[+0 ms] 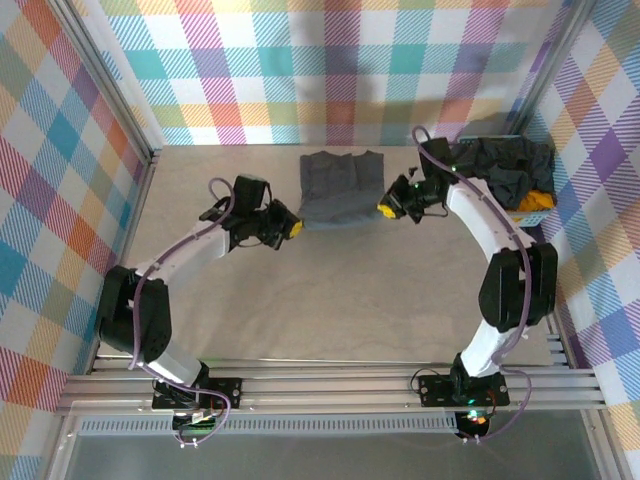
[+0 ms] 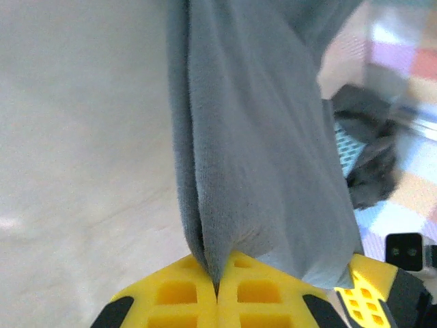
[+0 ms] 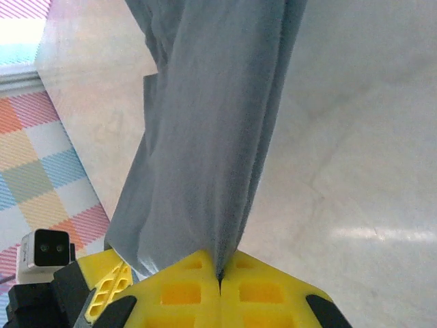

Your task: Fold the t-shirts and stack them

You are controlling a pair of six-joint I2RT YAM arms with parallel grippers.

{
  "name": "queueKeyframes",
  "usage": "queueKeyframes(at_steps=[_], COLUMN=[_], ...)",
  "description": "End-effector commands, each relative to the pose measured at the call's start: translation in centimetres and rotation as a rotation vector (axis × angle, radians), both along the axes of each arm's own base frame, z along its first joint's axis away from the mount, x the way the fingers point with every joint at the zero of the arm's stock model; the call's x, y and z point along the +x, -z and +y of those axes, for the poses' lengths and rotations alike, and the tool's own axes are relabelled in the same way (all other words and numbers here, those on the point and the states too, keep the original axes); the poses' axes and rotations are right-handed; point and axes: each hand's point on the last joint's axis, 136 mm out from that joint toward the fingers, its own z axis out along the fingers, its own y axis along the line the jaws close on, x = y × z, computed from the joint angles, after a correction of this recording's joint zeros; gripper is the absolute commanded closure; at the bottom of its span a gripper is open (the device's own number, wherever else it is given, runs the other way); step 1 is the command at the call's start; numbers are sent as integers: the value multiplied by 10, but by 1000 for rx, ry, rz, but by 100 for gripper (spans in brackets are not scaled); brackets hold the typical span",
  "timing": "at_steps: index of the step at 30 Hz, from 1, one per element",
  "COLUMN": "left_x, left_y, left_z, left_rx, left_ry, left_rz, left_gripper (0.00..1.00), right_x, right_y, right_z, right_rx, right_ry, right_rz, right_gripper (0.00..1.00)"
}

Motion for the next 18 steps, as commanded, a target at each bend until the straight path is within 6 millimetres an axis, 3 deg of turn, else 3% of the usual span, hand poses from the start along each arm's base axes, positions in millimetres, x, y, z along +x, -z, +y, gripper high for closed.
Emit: queueKeyframes(at_steps=[1, 6, 9, 11, 13, 18], left_x=[-79, -170, -206, -211, -203, -173], left_y=[46, 67, 65, 53, 32, -13], left_z=[3, 3, 4, 0, -4, -10], left_rx=[62, 90, 95, 68, 32, 6], left_ry=[162, 410, 519, 529, 496, 404], left_rz=[196, 317, 326, 277, 192, 18], left_gripper=[100, 100, 100, 100, 100, 100], right_x=[-68, -160, -202, -216, -221, -206], right_y=[33, 73, 82, 81, 74, 42], right_z=[6, 2, -2, -6, -9, -11], right_rx=[15, 8, 21, 25, 18, -13], right_ry=[-72, -156, -185, -183, -175, -141], right_rz=[184, 347, 428, 453, 449, 387], right_gripper=[100, 100, 100, 100, 100, 100])
